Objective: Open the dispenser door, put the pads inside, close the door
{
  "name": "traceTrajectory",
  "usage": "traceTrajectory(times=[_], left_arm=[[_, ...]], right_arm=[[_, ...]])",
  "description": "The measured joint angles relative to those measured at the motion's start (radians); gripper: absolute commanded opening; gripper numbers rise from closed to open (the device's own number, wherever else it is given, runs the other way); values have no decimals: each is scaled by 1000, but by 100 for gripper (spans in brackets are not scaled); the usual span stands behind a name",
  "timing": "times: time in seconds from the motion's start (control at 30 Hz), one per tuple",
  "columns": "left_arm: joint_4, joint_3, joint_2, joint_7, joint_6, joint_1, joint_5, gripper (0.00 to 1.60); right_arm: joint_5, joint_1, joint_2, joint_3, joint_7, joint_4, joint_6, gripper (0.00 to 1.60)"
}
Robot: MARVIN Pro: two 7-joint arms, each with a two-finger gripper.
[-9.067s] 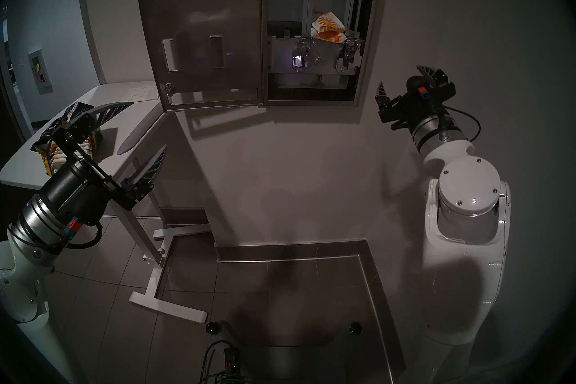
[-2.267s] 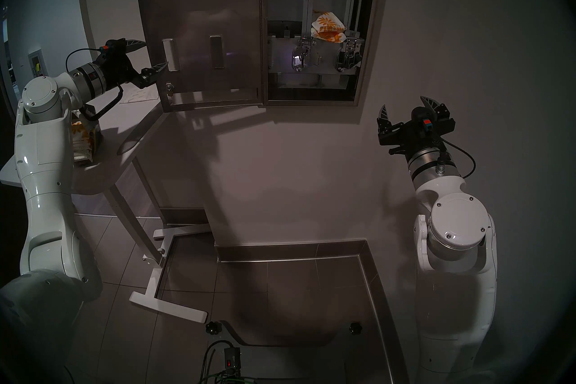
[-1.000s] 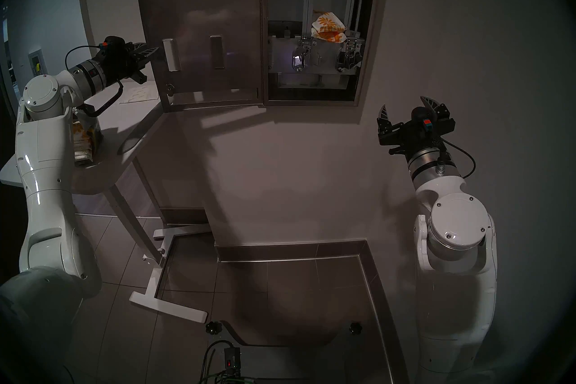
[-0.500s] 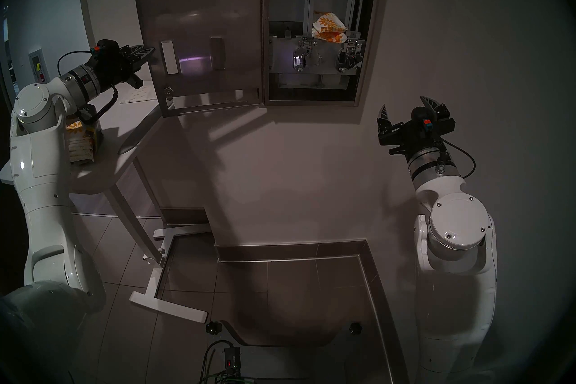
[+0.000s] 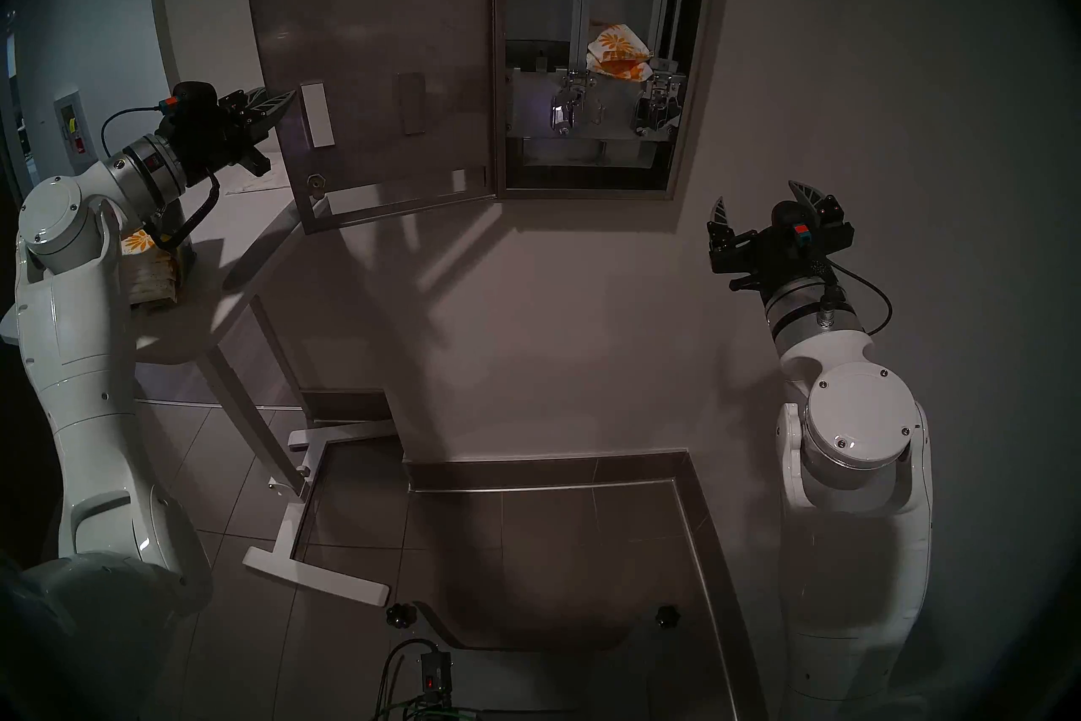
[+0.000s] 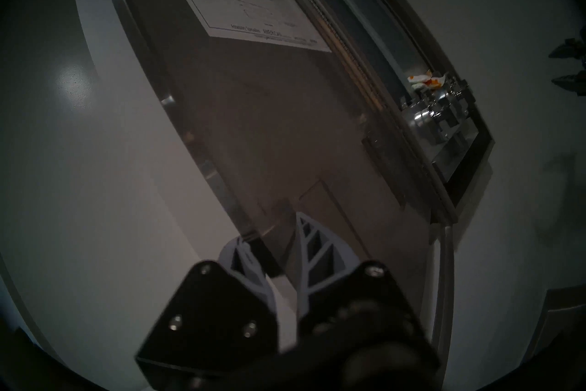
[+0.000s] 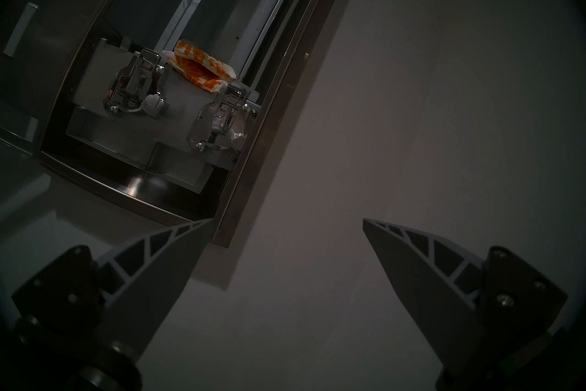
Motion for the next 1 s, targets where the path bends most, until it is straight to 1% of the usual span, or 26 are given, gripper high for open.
traceTrajectory(times=[0.23, 0.3, 0.57, 0.63, 0.77, 1.0], left_arm=[[-53, -20, -23, -39, 11, 40, -64, 0], [-84, -14, -37, -68, 14, 53, -102, 0], [-175, -10, -72, -159, 50, 105, -205, 0], [-209, 6, -89, -187, 66, 122, -241, 0], [-263, 47, -120, -216, 94, 150, -285, 0], [-364, 133, -173, -237, 144, 202, -323, 0]], right_arm=[[0, 0, 0, 0, 0, 1, 0, 160], [0, 0, 0, 0, 0, 2, 0, 160], [0, 0, 0, 0, 0, 3, 0, 160], [0, 0, 0, -1, -1, 4, 0, 160], [0, 0, 0, -1, -1, 4, 0, 160], [0, 0, 0, 0, -1, 4, 0, 160]])
